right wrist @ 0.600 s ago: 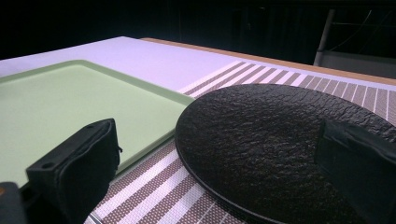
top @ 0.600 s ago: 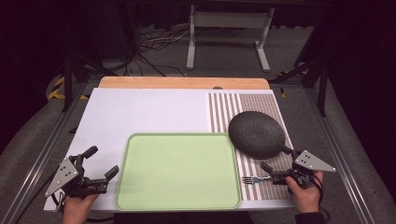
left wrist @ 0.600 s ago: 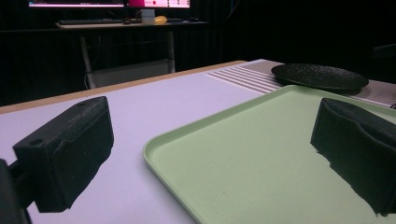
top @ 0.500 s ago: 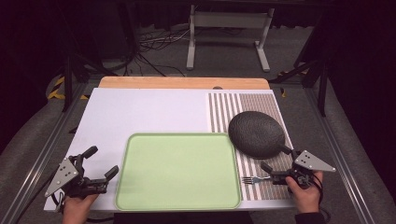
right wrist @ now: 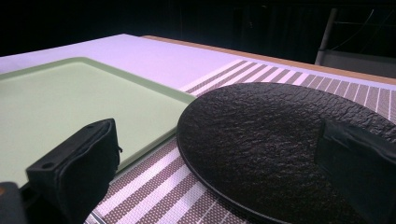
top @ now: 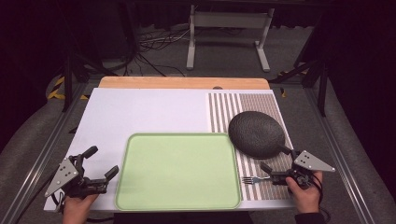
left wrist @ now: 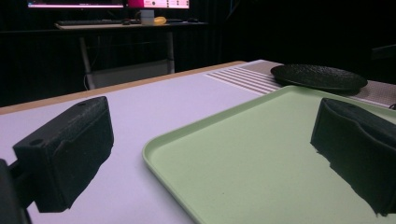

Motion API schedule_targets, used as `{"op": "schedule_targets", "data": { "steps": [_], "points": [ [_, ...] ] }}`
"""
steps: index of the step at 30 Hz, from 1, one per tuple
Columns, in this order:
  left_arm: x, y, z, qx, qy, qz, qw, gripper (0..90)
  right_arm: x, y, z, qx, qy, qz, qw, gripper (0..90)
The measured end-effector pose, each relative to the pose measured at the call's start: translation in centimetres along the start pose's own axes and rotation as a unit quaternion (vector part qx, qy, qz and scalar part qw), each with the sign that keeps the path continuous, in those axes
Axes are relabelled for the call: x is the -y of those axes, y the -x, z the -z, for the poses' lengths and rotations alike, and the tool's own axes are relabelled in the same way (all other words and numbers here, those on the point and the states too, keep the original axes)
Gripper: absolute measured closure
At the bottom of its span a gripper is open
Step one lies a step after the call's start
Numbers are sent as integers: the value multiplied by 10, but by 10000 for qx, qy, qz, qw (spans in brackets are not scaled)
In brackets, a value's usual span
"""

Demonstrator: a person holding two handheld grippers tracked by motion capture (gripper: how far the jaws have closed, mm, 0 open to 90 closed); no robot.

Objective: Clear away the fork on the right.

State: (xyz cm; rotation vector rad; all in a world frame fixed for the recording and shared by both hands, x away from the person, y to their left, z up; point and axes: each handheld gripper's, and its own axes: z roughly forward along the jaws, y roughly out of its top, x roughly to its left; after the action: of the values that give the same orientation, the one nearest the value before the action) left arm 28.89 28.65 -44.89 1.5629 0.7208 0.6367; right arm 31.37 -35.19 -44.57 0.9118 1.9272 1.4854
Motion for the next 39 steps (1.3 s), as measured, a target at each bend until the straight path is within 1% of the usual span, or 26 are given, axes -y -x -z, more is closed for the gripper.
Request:
{"op": "schedule_targets", "data": {
  "steps": [7,12,18,20,21,23,25,26,27,29,34,35,37,38,39],
  "points": [
    [0,0,0,3,-13,-7,10000,0,0,1,-2,-21,-31,-7,10000,4],
    [0,0,0,1,-4,-15,10000,0,-8,0,-4,-67,7,-20,10000,3],
    [0,0,0,1,-22,-5,10000,0,-17,-1,-9,-174,-55,78,9998,6],
    [0,0,0,12,-29,1,10000,0,-20,-2,-11,-354,-111,121,9992,9],
    [0,0,0,8,-24,1,10000,0,-22,-2,-12,-402,-167,126,9990,9],
    [0,0,1,-3,-10,11,10000,0,-24,-2,-14,-444,-261,154,9986,11],
    [0,0,1,-5,-8,6,10000,0,-28,-2,-16,-462,-414,258,9977,12],
    [0,0,1,-7,-7,7,10000,0,-31,-3,-17,-431,-544,406,9968,20],
    [0,0,1,-9,-11,4,10000,0,-35,-3,-17,-467,-650,558,9952,23],
    [0,0,0,-9,-10,4,10000,0,-40,-4,-17,-537,-757,667,9934,21],
    [0,0,1,13,5,-5,10000,0,-53,-5,-16,-716,-1151,845,9872,27],
    [0,0,1,7,0,-14,10000,0,-55,-6,-17,-766,-1261,887,9851,27],
    [0,0,1,-3,7,-8,10000,0,-58,-7,-17,-791,-1422,1005,9815,28],
    [0,0,1,-1,2,-15,10000,0,-60,-7,-17,-808,-1524,1093,9789,29],
    [0,0,1,-1,3,-15,10000,0,-62,-8,-17,-825,-1576,1135,9775,30]
  ]
}}
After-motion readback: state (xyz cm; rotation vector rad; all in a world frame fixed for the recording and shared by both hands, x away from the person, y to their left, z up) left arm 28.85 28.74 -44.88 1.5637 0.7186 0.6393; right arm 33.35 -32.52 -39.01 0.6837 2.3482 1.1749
